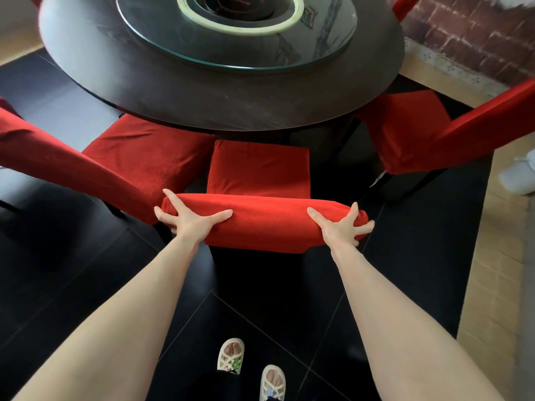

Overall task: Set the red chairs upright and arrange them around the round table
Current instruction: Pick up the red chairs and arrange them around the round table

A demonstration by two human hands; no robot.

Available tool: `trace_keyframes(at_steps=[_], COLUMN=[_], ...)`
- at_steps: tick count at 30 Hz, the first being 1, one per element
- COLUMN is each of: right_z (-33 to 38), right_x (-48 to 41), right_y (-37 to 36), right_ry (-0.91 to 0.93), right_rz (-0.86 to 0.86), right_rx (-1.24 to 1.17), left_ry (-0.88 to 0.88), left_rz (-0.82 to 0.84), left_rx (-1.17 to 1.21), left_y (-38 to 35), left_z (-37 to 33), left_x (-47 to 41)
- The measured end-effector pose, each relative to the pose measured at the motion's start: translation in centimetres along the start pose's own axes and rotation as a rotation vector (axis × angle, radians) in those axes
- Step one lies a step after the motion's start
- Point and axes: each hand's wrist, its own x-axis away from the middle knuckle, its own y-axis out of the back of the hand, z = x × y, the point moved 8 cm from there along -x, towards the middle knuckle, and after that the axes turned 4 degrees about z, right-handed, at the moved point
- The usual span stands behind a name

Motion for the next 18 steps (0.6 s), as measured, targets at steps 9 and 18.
trace_keyframes(at_steps=[9,18], right_z=[1.1,3.0], right_x=[-2.1,-4.7], right_y=[0.7,1.2], right_ry=[0.017,0.025], right_rz=[0.014,0.001], right_rx=[0.007,0.029], left_ry=[0.005,0.015], left_rz=[-0.014,-0.009], left_rx=[-0.009,-0.008], left_y=[-1.4,-2.8], left_z=[-1.4,-3.4], left_x=[-0.5,-1.9])
